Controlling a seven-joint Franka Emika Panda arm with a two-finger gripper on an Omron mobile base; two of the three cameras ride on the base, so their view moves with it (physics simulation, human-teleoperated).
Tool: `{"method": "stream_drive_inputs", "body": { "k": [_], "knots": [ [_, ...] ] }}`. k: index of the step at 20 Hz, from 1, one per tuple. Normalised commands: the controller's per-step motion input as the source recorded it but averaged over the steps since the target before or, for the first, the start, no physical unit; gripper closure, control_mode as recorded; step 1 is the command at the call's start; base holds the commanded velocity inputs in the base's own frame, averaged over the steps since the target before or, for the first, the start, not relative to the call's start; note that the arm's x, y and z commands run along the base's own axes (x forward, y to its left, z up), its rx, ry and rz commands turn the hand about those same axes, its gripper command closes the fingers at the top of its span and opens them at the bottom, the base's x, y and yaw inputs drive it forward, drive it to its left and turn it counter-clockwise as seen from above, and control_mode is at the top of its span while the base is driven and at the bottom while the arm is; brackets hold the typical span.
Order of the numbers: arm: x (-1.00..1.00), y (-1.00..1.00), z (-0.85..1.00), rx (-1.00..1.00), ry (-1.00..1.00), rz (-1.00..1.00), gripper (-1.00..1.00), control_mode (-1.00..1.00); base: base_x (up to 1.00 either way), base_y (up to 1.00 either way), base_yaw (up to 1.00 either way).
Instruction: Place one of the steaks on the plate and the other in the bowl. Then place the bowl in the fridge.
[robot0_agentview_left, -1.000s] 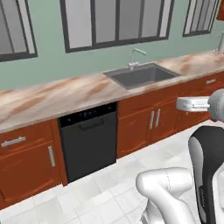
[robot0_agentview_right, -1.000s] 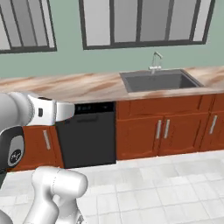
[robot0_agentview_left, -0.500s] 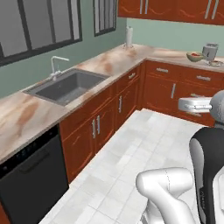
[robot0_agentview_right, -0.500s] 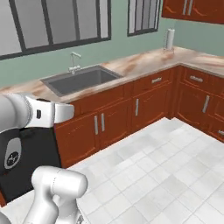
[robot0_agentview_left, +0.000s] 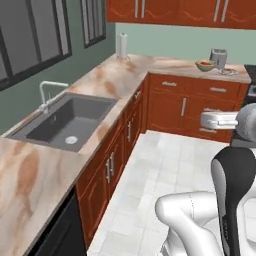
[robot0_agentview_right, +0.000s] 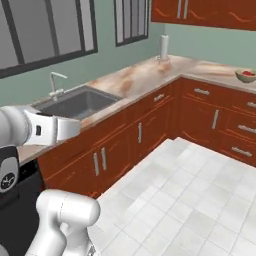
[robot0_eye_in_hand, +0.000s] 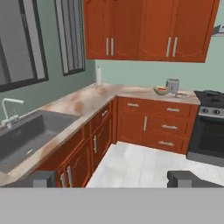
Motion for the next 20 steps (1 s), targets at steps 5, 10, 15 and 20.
{"method": "stream_drive_inputs", "body": {
  "k": [5, 10, 15, 20],
  "knots": [
    [0.00, 0.00, 0.00, 0.00, 0.00, 0.00, -1.00, 1.00, 1.00, 0.04, -0.59],
    [0.00, 0.00, 0.00, 0.00, 0.00, 0.00, -1.00, 1.00, 0.56, -0.23, -0.74],
    [0.00, 0.00, 0.00, 0.00, 0.00, 0.00, -1.00, 1.00, 1.00, 0.06, -0.32],
    [0.00, 0.00, 0.00, 0.00, 0.00, 0.00, -1.00, 1.00, 1.00, 0.03, -0.07]
  ]
}}
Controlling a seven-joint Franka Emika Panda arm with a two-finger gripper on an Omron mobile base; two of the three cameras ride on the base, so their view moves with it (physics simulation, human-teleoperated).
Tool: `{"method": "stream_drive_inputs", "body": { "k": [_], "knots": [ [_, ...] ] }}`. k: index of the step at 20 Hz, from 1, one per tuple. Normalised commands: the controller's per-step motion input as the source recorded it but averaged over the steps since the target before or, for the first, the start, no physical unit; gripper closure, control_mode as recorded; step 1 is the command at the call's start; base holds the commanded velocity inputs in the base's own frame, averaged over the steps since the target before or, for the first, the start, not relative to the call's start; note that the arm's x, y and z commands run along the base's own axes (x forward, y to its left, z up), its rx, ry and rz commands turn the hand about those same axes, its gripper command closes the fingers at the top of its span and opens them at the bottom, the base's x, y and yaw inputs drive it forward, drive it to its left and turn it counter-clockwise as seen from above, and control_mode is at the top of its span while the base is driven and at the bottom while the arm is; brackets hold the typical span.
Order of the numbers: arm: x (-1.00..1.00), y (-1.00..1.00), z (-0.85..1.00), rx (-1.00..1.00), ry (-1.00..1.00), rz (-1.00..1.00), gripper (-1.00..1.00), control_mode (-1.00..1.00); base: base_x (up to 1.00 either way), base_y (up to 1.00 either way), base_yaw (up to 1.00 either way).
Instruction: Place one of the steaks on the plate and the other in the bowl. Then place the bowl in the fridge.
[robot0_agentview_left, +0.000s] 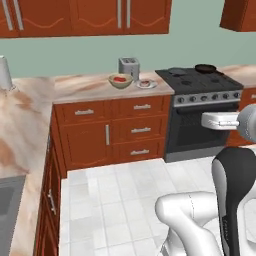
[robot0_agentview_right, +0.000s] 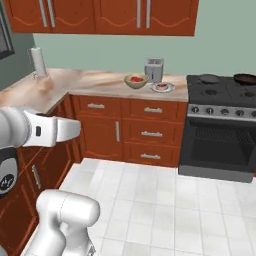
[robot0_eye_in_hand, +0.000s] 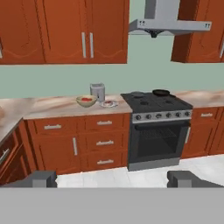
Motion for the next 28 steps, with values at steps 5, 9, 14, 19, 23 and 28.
{"method": "stream_drive_inputs", "body": {
  "k": [5, 9, 14, 19, 23, 28],
  "knots": [
    [0.00, 0.00, 0.00, 0.00, 0.00, 0.00, -1.00, 1.00, 1.00, 0.05, 0.00],
    [0.00, 0.00, 0.00, 0.00, 0.00, 0.00, -1.00, 1.00, 1.00, 0.09, -0.01],
    [0.00, 0.00, 0.00, 0.00, 0.00, 0.00, -1.00, 1.00, 1.00, 0.00, 0.00],
    [0.00, 0.00, 0.00, 0.00, 0.00, 0.00, -1.00, 1.00, 1.00, 0.02, 0.00],
    [0.00, 0.00, 0.00, 0.00, 0.00, 0.00, -1.00, 1.00, 1.00, 0.08, 0.00],
    [0.00, 0.00, 0.00, 0.00, 0.00, 0.00, -1.00, 1.00, 0.97, 0.03, 0.00]
  ]
}}
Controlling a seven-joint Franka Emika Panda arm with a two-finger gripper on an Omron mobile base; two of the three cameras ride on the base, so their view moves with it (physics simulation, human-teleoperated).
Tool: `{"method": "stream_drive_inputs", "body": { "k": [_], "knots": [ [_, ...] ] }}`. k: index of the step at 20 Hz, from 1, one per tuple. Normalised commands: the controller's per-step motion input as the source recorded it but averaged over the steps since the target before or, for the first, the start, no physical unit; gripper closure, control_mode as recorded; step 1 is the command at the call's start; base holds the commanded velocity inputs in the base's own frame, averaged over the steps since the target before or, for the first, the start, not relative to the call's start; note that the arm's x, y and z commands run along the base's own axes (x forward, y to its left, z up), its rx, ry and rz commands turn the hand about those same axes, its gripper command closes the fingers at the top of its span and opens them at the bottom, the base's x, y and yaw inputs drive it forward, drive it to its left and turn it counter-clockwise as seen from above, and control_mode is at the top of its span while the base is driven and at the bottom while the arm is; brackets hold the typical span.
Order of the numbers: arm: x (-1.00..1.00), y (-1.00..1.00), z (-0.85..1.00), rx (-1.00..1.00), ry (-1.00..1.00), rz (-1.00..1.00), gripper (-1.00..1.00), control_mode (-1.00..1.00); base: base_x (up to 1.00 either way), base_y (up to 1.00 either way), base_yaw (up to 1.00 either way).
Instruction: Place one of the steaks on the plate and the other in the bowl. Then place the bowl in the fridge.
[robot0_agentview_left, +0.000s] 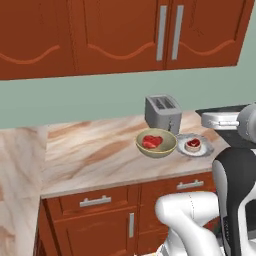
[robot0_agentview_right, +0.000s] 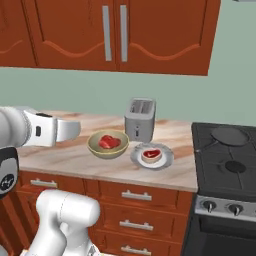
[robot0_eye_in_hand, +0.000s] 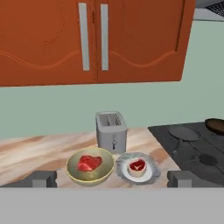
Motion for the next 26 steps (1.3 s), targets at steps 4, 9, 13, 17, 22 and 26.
{"method": "stream_drive_inputs", "body": {
  "k": [4, 9, 13, 17, 22, 26],
  "knots": [
    [0.00, 0.00, 0.00, 0.00, 0.00, 0.00, -1.00, 1.00, 0.95, 0.02, -0.01],
    [0.00, 0.00, 0.00, 0.00, 0.00, 0.00, -1.00, 1.00, 0.43, 0.00, -0.01],
    [0.00, 0.00, 0.00, 0.00, 0.00, 0.00, -1.00, 1.00, 0.01, 0.00, 0.00],
    [0.00, 0.00, 0.00, 0.00, 0.00, 0.00, -1.00, 1.00, 0.04, -0.08, -0.11],
    [0.00, 0.00, 0.00, 0.04, 0.01, -0.01, -1.00, -1.00, 0.05, 0.00, -0.20],
    [-0.07, -0.20, -0.04, 0.21, 0.07, 0.00, -1.00, -1.00, 0.00, 0.00, 0.00]
  ]
}}
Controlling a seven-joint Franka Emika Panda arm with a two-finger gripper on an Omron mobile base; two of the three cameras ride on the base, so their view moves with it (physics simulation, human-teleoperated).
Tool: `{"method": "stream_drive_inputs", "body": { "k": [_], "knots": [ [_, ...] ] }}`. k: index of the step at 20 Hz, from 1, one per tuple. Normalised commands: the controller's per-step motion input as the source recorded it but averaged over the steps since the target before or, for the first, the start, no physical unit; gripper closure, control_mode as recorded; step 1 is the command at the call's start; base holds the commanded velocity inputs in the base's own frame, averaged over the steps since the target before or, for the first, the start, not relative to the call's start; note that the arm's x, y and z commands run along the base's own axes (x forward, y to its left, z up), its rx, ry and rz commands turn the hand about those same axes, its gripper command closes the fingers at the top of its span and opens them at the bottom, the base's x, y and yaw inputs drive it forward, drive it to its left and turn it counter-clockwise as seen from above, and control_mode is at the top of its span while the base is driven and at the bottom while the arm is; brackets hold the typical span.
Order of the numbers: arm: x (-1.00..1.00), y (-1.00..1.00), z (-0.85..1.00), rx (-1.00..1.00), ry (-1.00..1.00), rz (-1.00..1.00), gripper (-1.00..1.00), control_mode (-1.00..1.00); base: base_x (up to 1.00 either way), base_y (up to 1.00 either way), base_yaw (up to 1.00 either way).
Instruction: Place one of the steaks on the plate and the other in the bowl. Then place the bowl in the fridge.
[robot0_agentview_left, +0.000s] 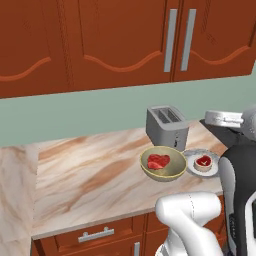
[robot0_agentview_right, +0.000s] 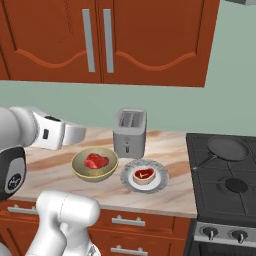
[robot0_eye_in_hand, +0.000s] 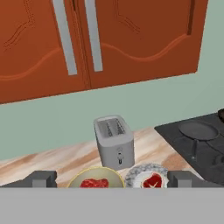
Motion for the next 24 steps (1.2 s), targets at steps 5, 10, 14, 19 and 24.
{"method": "stream_drive_inputs", "body": {
  "k": [5, 10, 14, 19, 24],
  "knots": [
    [-0.23, -0.27, -0.17, 0.16, 0.05, 0.00, -1.00, -1.00, 0.00, 0.00, 0.00],
    [-0.09, -0.22, -0.39, 0.07, 0.28, 0.00, -1.00, -1.00, 0.00, 0.00, 0.00],
    [0.00, -0.01, -0.30, 0.00, 0.37, 0.00, -1.00, -1.00, 0.00, 0.00, 0.00],
    [0.01, -0.06, -0.33, 0.02, 0.15, 0.00, -1.00, -1.00, 0.00, 0.00, 0.00],
    [0.00, -0.21, -0.39, 0.05, 0.01, 0.00, -1.00, -1.00, 0.00, 0.00, 0.00]
  ]
}}
